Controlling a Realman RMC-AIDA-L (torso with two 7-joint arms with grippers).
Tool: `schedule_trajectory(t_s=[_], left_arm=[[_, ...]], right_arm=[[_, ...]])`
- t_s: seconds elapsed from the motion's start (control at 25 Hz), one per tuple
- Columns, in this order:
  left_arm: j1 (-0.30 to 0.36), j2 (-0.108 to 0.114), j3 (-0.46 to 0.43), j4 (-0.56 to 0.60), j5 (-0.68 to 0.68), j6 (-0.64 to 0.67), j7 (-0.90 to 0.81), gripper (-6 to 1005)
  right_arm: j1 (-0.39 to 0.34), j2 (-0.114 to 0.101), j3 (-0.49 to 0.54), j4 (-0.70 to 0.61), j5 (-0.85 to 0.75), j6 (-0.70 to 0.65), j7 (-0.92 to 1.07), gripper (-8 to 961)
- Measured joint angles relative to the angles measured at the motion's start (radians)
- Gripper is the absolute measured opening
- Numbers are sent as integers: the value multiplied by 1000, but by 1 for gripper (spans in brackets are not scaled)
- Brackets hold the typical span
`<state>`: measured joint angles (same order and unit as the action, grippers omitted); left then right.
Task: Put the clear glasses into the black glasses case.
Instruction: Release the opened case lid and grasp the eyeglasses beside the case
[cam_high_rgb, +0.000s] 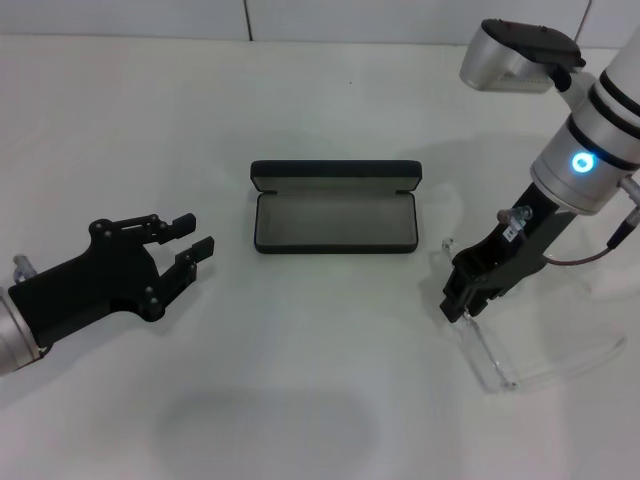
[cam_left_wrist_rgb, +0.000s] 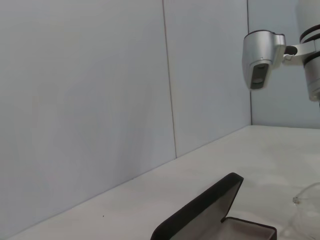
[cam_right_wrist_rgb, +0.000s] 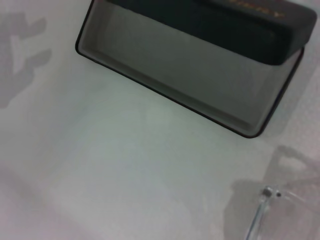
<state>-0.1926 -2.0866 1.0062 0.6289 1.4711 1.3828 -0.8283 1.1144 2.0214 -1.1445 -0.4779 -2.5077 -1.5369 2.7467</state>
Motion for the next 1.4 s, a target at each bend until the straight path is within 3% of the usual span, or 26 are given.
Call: schedule_trajectory(t_s=[0.28, 0.6, 0.84, 1.16, 1.4], left_arm=[[-14, -1, 0, -3, 0, -1, 0, 283], [-18, -1, 0, -10, -4, -11, 0, 282], [-18, -1, 0, -11, -8, -15, 0, 282], [-9, 1, -11, -4, -123, 35, -11, 282], [-30, 2, -11, -1, -176, 85, -12, 281]], right_arm=[[-1, -1, -1, -2, 0, -4, 0, 262], [-36, -6, 0, -100, -1, -59, -2, 257], [-101, -7, 60, -197, 15, -109, -8, 170], [-287, -17, 213, -441, 248, -210, -117, 132], [-440, -48, 316, -431, 491, -225, -333, 86]])
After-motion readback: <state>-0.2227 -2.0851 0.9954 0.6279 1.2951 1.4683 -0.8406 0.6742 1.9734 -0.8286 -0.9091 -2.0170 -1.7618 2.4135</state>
